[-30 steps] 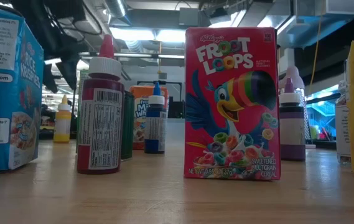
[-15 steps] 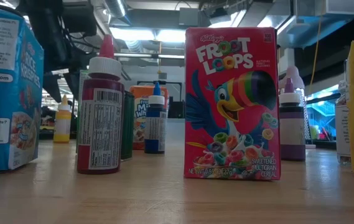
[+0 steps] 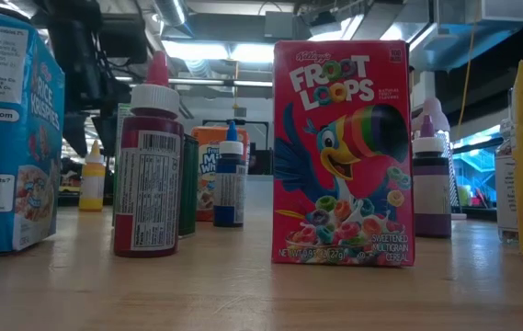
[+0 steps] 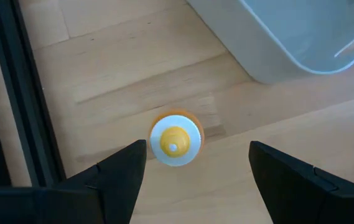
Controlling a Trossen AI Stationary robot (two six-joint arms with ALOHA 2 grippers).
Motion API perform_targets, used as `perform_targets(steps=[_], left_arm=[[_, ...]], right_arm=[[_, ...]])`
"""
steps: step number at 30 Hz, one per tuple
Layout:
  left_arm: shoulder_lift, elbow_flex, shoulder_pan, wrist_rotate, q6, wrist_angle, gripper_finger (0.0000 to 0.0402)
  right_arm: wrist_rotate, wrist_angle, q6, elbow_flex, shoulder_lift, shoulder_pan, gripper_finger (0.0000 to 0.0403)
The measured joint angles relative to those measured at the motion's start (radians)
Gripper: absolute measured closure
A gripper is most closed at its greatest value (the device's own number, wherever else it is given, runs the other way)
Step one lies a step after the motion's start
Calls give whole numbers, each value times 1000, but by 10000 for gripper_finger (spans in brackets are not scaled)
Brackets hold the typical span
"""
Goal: Pick & Place Kitchen Items
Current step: Put the yellow food coloring bottle into the gray bin
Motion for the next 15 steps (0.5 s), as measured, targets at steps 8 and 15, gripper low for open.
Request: perform_targets(steps=[8, 15], left_arm=[[37, 0, 1, -1, 14, -1, 123], [65, 0, 36, -4, 22, -19, 123]], right_arm=[[0, 0, 0, 0, 0, 0, 242], [0, 0, 0, 0, 0, 0, 243]])
